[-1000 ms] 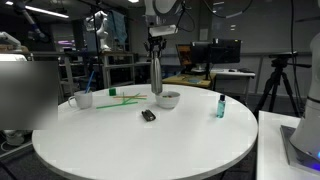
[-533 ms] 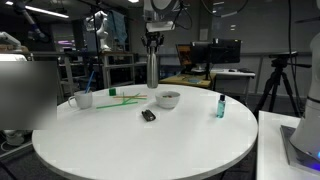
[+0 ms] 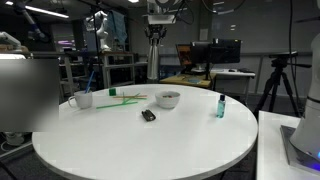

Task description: Move the silver flask from the left to the right

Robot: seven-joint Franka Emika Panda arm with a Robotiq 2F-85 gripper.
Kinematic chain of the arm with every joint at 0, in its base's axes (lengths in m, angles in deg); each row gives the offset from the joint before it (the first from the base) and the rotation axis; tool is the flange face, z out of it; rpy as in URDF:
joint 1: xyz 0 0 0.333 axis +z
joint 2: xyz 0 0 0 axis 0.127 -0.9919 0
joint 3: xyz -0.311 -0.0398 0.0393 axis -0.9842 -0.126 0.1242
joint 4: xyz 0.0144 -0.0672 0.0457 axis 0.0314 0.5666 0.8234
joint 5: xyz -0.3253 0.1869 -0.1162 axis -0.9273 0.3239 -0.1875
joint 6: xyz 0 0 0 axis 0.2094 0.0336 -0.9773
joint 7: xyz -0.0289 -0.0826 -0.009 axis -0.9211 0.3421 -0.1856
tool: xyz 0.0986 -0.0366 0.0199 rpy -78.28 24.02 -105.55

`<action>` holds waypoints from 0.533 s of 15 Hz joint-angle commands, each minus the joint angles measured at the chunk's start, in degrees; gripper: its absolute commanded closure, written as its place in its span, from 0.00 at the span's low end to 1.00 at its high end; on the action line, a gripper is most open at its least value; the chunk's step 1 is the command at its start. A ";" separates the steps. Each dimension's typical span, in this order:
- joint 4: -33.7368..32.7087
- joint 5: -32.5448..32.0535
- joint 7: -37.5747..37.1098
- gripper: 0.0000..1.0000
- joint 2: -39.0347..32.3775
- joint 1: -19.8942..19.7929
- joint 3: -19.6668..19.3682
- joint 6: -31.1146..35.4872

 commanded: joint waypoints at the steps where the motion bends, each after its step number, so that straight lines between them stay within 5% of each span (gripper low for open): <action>1: -0.65 -1.79 -3.27 0.77 1.21 -1.48 -0.89 -0.64; 8: 0.56 -2.59 -6.77 0.77 1.68 -3.19 -2.08 -0.92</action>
